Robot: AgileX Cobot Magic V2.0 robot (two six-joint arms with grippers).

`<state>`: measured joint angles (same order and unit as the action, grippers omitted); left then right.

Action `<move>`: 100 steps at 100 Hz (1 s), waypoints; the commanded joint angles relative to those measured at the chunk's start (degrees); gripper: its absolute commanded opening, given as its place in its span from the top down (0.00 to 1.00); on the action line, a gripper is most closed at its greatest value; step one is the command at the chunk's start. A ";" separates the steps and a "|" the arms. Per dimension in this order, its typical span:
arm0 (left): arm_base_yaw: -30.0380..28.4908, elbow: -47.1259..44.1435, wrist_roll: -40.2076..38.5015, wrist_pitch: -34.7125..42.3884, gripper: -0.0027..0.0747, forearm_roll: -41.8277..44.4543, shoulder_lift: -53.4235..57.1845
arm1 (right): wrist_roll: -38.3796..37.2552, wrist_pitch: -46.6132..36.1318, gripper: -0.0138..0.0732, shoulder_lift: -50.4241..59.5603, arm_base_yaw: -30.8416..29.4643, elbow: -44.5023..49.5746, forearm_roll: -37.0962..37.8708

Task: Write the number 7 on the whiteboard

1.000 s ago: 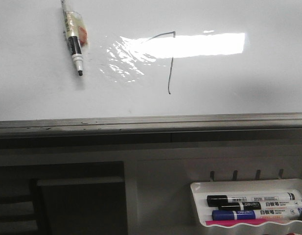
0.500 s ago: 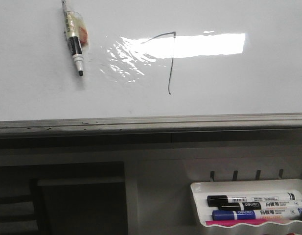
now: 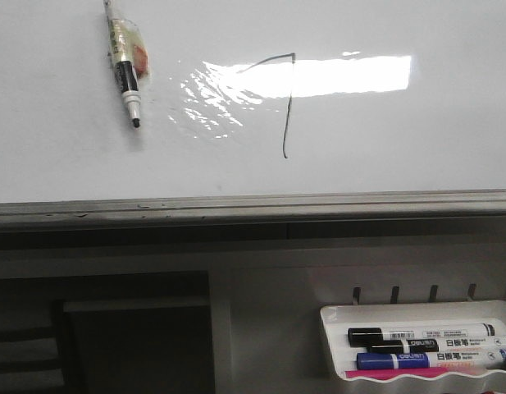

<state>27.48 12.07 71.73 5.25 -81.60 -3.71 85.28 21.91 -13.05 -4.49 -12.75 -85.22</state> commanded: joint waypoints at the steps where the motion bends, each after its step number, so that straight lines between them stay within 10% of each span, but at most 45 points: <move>1: -0.25 1.44 -0.19 0.54 0.99 -0.94 -0.70 | 0.74 -1.79 0.91 -0.45 0.10 -1.44 -2.42; 88: -0.25 1.05 -0.19 0.54 0.99 -1.07 -0.70 | 0.74 -1.67 0.91 -0.45 0.10 -1.44 -2.42; 100: -0.25 0.96 -1.68 -0.57 0.99 11.51 -0.70 | 0.74 -1.67 0.91 -0.45 0.10 -1.44 -2.42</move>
<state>27.39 11.68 71.62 5.36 -79.12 -3.71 85.65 20.77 -13.05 -4.49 -12.75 -85.55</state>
